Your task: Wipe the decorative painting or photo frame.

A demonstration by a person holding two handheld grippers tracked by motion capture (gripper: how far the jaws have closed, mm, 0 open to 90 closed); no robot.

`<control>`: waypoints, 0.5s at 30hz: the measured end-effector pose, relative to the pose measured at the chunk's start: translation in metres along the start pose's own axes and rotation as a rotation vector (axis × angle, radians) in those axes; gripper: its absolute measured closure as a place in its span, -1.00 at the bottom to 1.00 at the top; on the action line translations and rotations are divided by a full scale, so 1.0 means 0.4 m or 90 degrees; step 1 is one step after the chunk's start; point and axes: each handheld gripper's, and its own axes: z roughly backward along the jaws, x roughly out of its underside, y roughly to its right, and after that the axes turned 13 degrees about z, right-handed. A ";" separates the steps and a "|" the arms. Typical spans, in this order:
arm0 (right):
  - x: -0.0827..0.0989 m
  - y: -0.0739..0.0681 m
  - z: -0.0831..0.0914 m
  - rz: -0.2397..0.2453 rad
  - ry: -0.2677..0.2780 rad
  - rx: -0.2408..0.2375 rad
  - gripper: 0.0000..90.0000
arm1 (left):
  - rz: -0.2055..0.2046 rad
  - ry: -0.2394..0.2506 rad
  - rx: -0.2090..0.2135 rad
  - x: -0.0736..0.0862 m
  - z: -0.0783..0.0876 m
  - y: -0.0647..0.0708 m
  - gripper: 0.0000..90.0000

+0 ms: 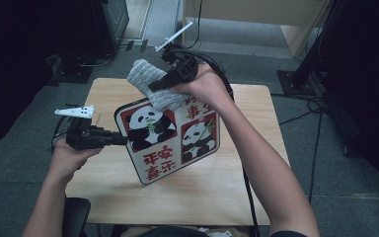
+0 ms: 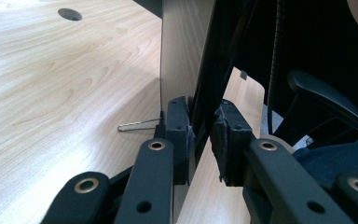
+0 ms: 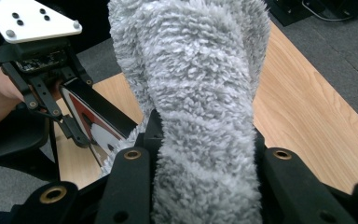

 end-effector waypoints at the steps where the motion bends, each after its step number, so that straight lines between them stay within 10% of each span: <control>1: 0.002 0.002 0.002 0.000 0.001 0.002 0.48 | 0.001 0.000 0.000 0.000 0.000 0.000 0.72; 15: 0.027 0.026 0.021 -0.018 0.008 0.005 0.46 | 0.000 -0.001 0.001 0.000 0.000 0.000 0.72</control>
